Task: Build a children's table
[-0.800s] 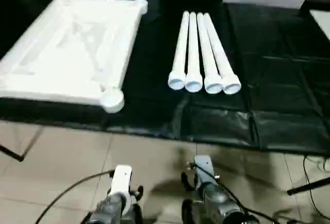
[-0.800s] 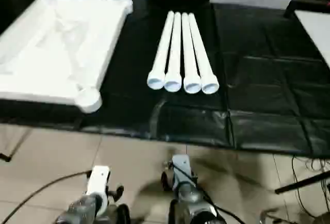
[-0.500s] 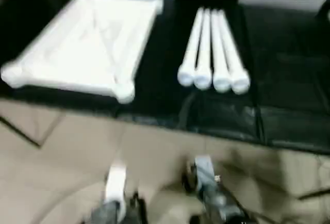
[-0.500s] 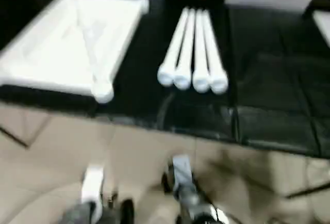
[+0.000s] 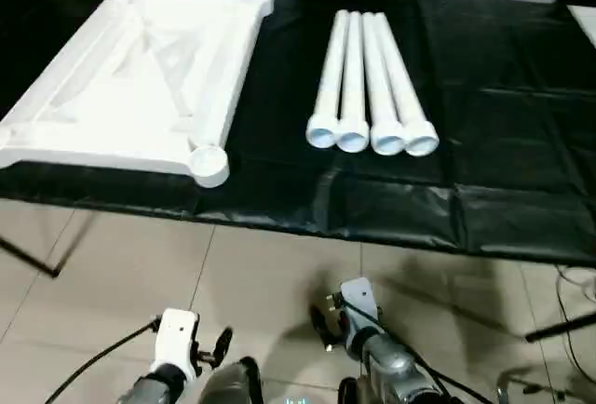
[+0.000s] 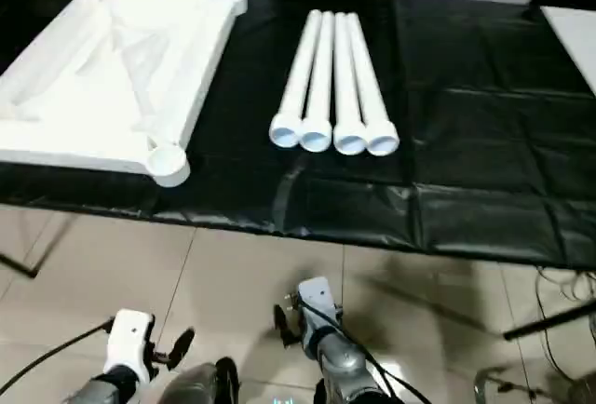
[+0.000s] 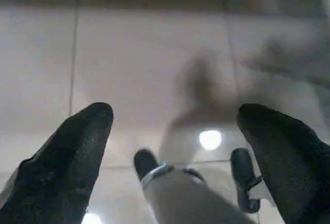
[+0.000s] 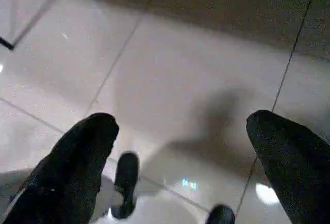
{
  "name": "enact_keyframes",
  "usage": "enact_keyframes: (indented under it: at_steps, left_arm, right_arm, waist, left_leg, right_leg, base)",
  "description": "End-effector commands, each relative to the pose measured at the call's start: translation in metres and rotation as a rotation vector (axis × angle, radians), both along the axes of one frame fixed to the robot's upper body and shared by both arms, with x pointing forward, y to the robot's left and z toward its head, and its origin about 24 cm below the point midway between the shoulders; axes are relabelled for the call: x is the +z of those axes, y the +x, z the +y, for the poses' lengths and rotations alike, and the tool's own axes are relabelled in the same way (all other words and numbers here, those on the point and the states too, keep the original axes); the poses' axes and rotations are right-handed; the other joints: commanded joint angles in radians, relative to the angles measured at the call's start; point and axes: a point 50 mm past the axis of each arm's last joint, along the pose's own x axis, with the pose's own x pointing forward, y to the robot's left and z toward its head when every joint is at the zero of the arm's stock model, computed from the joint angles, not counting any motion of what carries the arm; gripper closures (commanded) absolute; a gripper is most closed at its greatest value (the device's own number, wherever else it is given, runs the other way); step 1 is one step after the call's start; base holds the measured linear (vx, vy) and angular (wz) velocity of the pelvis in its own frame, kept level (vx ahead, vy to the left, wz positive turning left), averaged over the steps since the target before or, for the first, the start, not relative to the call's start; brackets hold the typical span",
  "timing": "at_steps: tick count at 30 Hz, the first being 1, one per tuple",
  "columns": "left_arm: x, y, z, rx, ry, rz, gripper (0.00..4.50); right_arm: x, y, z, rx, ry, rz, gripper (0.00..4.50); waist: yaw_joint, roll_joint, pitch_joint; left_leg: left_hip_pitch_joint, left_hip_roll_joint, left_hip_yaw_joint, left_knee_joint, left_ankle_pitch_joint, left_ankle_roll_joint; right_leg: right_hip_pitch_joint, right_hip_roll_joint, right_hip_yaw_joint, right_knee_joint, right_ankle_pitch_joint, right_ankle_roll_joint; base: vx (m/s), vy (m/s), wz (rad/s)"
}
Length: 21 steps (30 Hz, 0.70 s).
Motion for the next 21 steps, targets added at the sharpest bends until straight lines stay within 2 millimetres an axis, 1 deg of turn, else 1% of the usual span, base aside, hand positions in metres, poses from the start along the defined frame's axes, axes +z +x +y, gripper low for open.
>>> enact_keyframes:
  at_steps: [1,2,3,4,5,6,7,8,9,10,11,12,13,14,15,16,17,18,19,20,21]
  left_arm:
    - [0.000,-0.006,0.001,0.013,-0.008,-0.002,0.08]
    - [0.000,-0.006,0.001,0.030,-0.008,-0.002,0.08]
    - [-0.002,-0.004,0.001,0.050,-0.004,0.013,0.08]
    - [-0.004,-0.003,0.001,0.062,0.001,0.029,0.08]
    - [-0.006,-0.001,-0.001,0.063,-0.004,0.044,0.08]
    - [-0.006,-0.001,-0.001,0.063,-0.004,0.044,0.08]
    - [-0.009,0.001,-0.003,0.055,-0.007,0.065,0.08]
    - [-0.010,0.002,-0.005,0.033,0.001,0.073,0.08]
    - [-0.011,0.003,-0.007,0.018,0.007,0.078,0.08]
    - [-0.010,0.004,-0.010,-0.020,-0.003,0.076,0.08]
    - [-0.010,0.004,-0.010,-0.020,-0.003,0.076,0.08]
    - [-0.010,0.003,-0.012,-0.050,-0.026,0.076,0.08]
    - [-0.009,0.001,-0.013,-0.068,-0.045,0.076,0.08]
    - [-0.011,-0.002,-0.012,-0.080,-0.056,0.076,0.08]
    - [-0.011,-0.003,-0.011,-0.086,-0.060,0.076,0.08]
    - [-0.012,-0.005,-0.010,-0.092,-0.064,0.076,0.08]
    - [-0.013,-0.007,-0.009,-0.100,-0.066,0.076,0.08]
    - [-0.011,-0.009,-0.009,-0.110,-0.072,0.066,0.08]
    - [-0.011,-0.009,-0.008,-0.114,-0.073,0.062,0.08]
    - [-0.007,-0.011,-0.008,-0.131,-0.078,0.043,0.08]
    - [-0.005,-0.011,-0.008,-0.147,-0.075,0.035,0.08]
  right_arm:
    - [0.001,-0.001,-0.002,-0.044,0.037,-0.023,0.00]
    - [0.001,-0.002,-0.003,-0.078,0.058,-0.016,0.00]
    - [0.000,-0.002,-0.004,-0.094,0.040,-0.007,0.00]
    - [-0.002,-0.002,-0.005,-0.091,0.013,0.003,0.00]
    - [-0.003,-0.002,-0.005,-0.062,-0.017,0.019,0.00]
    - [-0.003,-0.002,-0.005,-0.062,-0.017,0.019,0.00]
    - [-0.005,-0.002,-0.005,-0.022,-0.055,0.046,0.00]
    - [-0.004,0.000,-0.004,0.036,-0.085,0.040,0.00]
    - [-0.004,0.001,-0.004,0.073,-0.104,0.033,0.00]
    - [-0.001,0.001,0.000,0.126,-0.059,0.023,0.00]
    - [-0.001,0.001,0.000,0.126,-0.059,0.023,0.00]
    - [0.001,0.001,0.005,0.186,0.006,0.020,0.00]
    - [0.003,0.000,0.009,0.223,0.053,0.021,0.00]
    - [0.005,-0.001,0.013,0.281,0.092,0.016,0.00]
    - [0.006,-0.001,0.014,0.307,0.104,0.010,0.00]
    - [0.007,-0.001,0.016,0.332,0.116,0.004,0.00]
    - [0.009,-0.001,0.017,0.363,0.127,-0.005,0.00]
    - [0.011,-0.001,0.020,0.394,0.145,-0.016,0.00]
    - [0.011,-0.001,0.021,0.408,0.151,-0.016,0.00]
    - [0.013,-0.002,0.025,0.470,0.179,-0.016,0.00]
    - [0.015,-0.002,0.027,0.503,0.184,-0.024,0.00]
  waist:
    - [-0.001,0.011,-0.039]
    - [-0.002,0.010,-0.036]
    - [-0.001,0.021,-0.033]
    - [-0.002,0.017,-0.034]
    - [-0.001,0.026,-0.030]
    - [-0.001,0.021,-0.034]
    - [0.000,0.016,-0.038]
    - [-0.001,0.023,-0.038]
    - [-0.001,0.021,-0.042]
    - [0.001,0.025,-0.039]
    - [0.000,0.023,-0.042]
    - [-0.002,0.024,-0.044]
    - [-0.003,0.023,-0.045]
    - [-0.003,0.030,-0.040]
    - [-0.004,0.026,-0.044]
    - [-0.003,0.029,-0.040]
    - [-0.002,0.028,-0.042]
    - [-0.001,0.036,-0.036]
    - [-0.001,0.032,-0.036]
    - [-0.001,0.032,-0.032]
    - [-0.002,0.036,-0.022]
  left_leg:
    - [0.038,0.098,-0.045,-0.091,-0.393,0.035]
    - [0.040,0.097,-0.046,-0.094,-0.420,0.013]
    - [0.040,0.094,-0.048,-0.096,-0.423,-0.001]
    - [0.043,0.093,-0.045,-0.096,-0.430,-0.006]
    - [0.045,0.091,-0.046,-0.097,-0.424,-0.014]
    - [0.048,0.090,-0.043,-0.096,-0.424,-0.016]
    - [0.041,0.091,-0.045,-0.094,-0.390,-0.008]
    - [0.039,0.086,-0.044,-0.094,-0.366,0.001]
    - [0.037,0.086,-0.043,-0.089,-0.339,0.010]
    - [0.035,0.087,-0.043,-0.089,-0.329,0.017]
    - [0.033,0.089,-0.043,-0.086,-0.317,0.035]
    - [0.031,0.089,-0.042,-0.084,-0.283,0.057]
    - [0.030,0.089,-0.041,-0.081,-0.272,0.069]
    - [0.027,0.091,-0.041,-0.079,-0.247,0.094]
    - [0.029,0.092,-0.038,-0.076,-0.225,0.115]
    - [0.028,0.091,-0.038,-0.074,-0.216,0.128]
    - [0.030,0.092,-0.038,-0.074,-0.212,0.142]
    - [0.030,0.094,-0.038,-0.075,-0.227,0.143]
    - [0.032,0.095,-0.038,-0.078,-0.245,0.140]
    - [0.032,0.097,-0.039,-0.082,-0.284,0.127]
    - [0.031,0.098,-0.039,-0.086,-0.319,0.113]
  right_leg:
    - [0.015,-0.104,0.070,-0.093,-0.137,-0.249]
    - [0.012,-0.104,0.075,-0.099,-0.182,-0.235]
    - [0.009,-0.102,0.076,-0.099,-0.197,-0.222]
    - [0.005,-0.098,0.077,-0.103,-0.198,-0.218]
    - [0.000,-0.096,0.078,-0.102,-0.185,-0.216]
    - [0.002,-0.093,0.077,-0.103,-0.175,-0.216]
    - [0.009,-0.100,0.078,-0.097,-0.130,-0.221]
    - [0.009,-0.093,0.073,-0.098,-0.108,-0.221]
    - [0.013,-0.098,0.075,-0.093,-0.071,-0.228]
    - [0.013,-0.100,0.074,-0.092,-0.057,-0.230]
    - [0.016,-0.103,0.075,-0.090,-0.025,-0.235]
    - [0.019,-0.101,0.072,-0.084,0.027,-0.245]
    - [0.020,-0.101,0.071,-0.082,0.055,-0.251]
    - [0.020,-0.100,0.068,-0.076,0.107,-0.260]
    - [0.021,-0.096,0.065,-0.071,0.160,-0.269]
    - [0.019,-0.096,0.064,-0.069,0.181,-0.274]
    - [0.019,-0.094,0.061,-0.067,0.200,-0.279]
    - [0.016,-0.095,0.061,-0.066,0.187,-0.282]
    - [0.017,-0.096,0.061,-0.070,0.167,-0.282]
    - [0.017,-0.097,0.062,-0.073,0.115,-0.286]
    - [0.012,-0.097,0.065,-0.079,0.050,-0.284]
  base:
    - [0.000,0.000,0.00]
    - [0.000,0.000,0.00]
    - [0.000,0.000,0.00]
    - [0.000,0.000,0.00]
    - [0.000,0.000,0.00]
    - [0.000,0.000,0.00]
    - [0.000,0.000,0.00]
    - [0.000,0.000,0.00]
    - [0.000,0.000,0.00]
    - [0.000,0.000,0.00]
    - [0.000,0.000,0.00]
    - [0.000,0.000,0.00]
    - [0.000,0.000,0.00]
    - [0.000,0.000,0.00]
    - [0.000,0.000,0.00]
    - [0.000,0.000,0.00]
    - [0.000,0.000,0.00]
    - [0.000,0.000,0.00]
    - [0.000,0.000,0.00]
    - [0.000,0.000,0.00]
    - [0.000,0.000,0.00]
